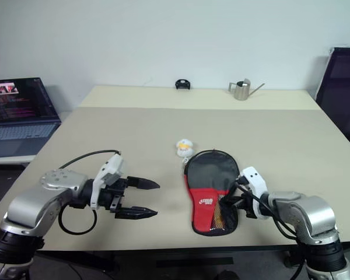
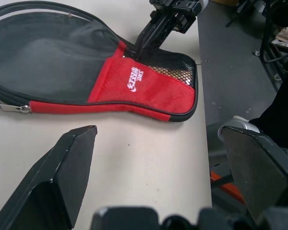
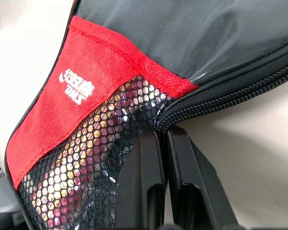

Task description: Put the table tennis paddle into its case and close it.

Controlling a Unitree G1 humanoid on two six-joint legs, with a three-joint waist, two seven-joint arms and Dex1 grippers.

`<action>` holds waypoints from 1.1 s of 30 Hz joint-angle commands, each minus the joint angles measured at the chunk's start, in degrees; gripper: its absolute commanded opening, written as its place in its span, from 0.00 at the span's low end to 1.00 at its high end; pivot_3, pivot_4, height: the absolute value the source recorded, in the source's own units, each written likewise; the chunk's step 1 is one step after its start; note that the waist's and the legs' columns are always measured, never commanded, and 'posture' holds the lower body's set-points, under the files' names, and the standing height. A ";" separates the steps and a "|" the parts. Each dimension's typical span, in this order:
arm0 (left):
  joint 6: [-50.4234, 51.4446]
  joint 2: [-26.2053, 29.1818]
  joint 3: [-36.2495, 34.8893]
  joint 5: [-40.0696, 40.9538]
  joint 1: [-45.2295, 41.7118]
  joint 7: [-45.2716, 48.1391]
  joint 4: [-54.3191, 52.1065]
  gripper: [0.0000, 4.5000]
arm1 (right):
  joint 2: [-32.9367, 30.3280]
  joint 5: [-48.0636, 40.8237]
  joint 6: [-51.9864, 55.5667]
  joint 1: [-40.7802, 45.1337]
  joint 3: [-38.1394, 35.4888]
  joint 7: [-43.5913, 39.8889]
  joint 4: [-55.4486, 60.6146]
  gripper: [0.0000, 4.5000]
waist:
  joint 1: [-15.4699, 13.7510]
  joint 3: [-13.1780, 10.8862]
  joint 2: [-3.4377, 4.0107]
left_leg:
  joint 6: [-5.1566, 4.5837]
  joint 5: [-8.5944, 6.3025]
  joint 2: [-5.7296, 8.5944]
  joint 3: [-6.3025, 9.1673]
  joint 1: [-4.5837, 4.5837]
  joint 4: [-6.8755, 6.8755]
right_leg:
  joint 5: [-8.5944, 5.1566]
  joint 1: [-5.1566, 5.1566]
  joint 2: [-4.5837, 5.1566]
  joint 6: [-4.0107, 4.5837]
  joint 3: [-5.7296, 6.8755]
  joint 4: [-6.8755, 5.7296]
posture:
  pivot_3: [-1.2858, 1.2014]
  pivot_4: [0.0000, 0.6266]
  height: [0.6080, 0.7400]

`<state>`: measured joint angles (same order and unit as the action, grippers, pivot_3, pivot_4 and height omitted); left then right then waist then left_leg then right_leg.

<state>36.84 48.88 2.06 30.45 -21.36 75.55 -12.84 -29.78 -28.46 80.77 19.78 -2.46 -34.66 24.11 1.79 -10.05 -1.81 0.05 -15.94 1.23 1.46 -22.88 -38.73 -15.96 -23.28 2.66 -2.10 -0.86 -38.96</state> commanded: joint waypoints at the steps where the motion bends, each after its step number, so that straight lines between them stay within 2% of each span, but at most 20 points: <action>1: -1.13 0.57 -0.34 0.37 -0.86 0.18 -1.02 1.00 | -0.48 -2.45 1.34 -0.79 -1.09 0.27 2.84 0.01 | -0.01 0.00 0.00 | 0.00 0.00 0.00 0.00 0.00 0.00 | 0.00 0.00 0.00 0.00 0.00 0.00 | 0.52 0.24 1.00; 16: -2.20 0.38 0.57 -0.23 -1.38 0.38 -0.06 1.00 | 0.37 -2.99 2.35 -2.15 -3.49 4.62 2.43 0.01 | -0.03 0.00 0.00 | 0.00 0.00 0.01 0.00 0.01 -0.01 | 0.00 0.03 0.00 0.00 0.01 0.00 | 0.52 0.24 1.00; 19: -2.32 0.43 0.56 -0.23 -1.41 0.23 0.06 1.00 | 0.30 -2.98 2.34 -2.45 -3.92 5.30 2.50 0.17 | -0.03 0.00 0.00 | -0.01 0.00 0.01 0.00 0.01 -0.01 | 0.00 0.04 0.00 0.00 0.01 -0.01 | 0.52 0.24 1.00; 28: -2.72 0.14 0.68 -0.37 -1.18 -0.18 0.07 1.00 | -1.49 -3.45 1.11 -2.78 -6.75 5.90 2.44 0.85 | -0.06 0.01 -0.02 | -0.01 0.01 0.02 0.01 0.06 -0.06 | 0.01 0.12 0.00 -0.02 0.01 -0.02 | 0.52 0.24 1.00; 33: -3.08 -0.46 0.86 -0.37 -0.76 -0.79 -0.02 1.00 | -4.06 -6.78 0.21 -2.21 -13.22 3.87 5.06 0.85 | -0.23 0.00 0.00 | -0.02 0.01 0.05 0.03 0.04 -0.07 | 0.02 0.11 0.02 -0.03 0.03 -0.03 | 0.52 0.24 1.00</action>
<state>34.58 48.60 3.13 30.03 -21.79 75.15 -12.36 -33.47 -32.99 81.82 16.93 -12.82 -29.88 26.27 1.57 -10.05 -1.81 0.03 -15.93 1.28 1.50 -22.84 -38.78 -15.95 -23.17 2.68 -2.13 -0.82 -38.99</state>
